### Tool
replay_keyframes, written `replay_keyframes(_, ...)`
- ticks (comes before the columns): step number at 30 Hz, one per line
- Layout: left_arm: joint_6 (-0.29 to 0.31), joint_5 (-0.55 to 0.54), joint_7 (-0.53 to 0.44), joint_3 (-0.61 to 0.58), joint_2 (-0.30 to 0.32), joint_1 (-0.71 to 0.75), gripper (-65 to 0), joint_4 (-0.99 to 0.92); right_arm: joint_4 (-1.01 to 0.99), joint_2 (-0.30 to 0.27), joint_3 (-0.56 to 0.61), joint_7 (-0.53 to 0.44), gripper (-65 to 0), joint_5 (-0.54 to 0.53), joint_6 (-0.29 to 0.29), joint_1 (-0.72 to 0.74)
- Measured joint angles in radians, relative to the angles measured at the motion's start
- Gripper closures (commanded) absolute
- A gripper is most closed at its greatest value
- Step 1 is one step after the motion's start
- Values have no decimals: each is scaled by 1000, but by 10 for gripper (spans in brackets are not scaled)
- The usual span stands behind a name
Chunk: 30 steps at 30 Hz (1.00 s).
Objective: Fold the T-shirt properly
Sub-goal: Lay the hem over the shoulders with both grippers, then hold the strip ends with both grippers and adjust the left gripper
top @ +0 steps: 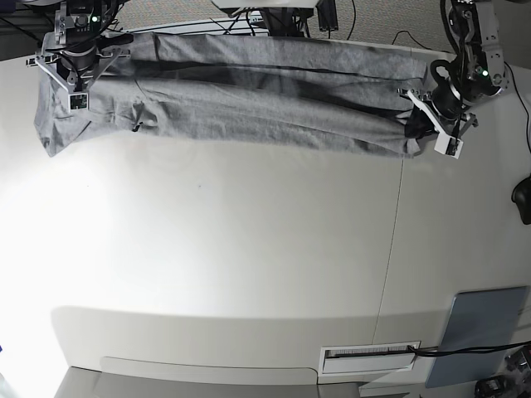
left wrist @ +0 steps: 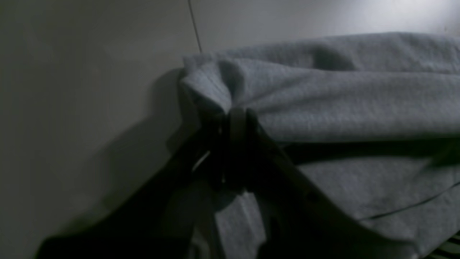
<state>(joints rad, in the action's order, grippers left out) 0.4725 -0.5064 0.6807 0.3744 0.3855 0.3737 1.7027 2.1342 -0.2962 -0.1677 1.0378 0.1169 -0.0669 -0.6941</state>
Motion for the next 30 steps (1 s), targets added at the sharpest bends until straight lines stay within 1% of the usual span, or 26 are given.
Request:
replay_keyframes(2, 0, 0, 0, 0, 16, 0, 0, 0, 0, 0, -1, -13, -146, 8, -1, 5)
replay_keyframes(4, -1, 0, 0, 0, 33, 0, 0, 0, 0, 0, -2, -13, -172, 13, -1, 17)
replay_keyframes(6, -6, -16, 26, 1, 45, 0, 0, 0, 0, 0, -2, -13, -172, 13, -1, 33)
replay_keyframes(9, -5, -77, 74, 2, 62, 2, 0, 9, 0, 0, -2, -13, -172, 13, -2, 58)
replay_keyframes(12, -5, -105, 85, 2, 81, 0, 0, 35, 0, 0, -2, -13, -172, 13, -2, 88)
replay_keyframes(14, -5, -108, 101, 8, 85, 0, 0, 53, 0, 0, -2, -12, -172, 13, -4, 96)
replay_keyframes(22, -4, -112, 254, 53, 86, 0, 0, 117, 0, 0, -2, -2, -172, 13, -4, 96)
replay_keyframes(30, -4, -113, 343, 56, 86, 0, 0, 117, 0, 0, -2, -2, -172, 13, -4, 96)
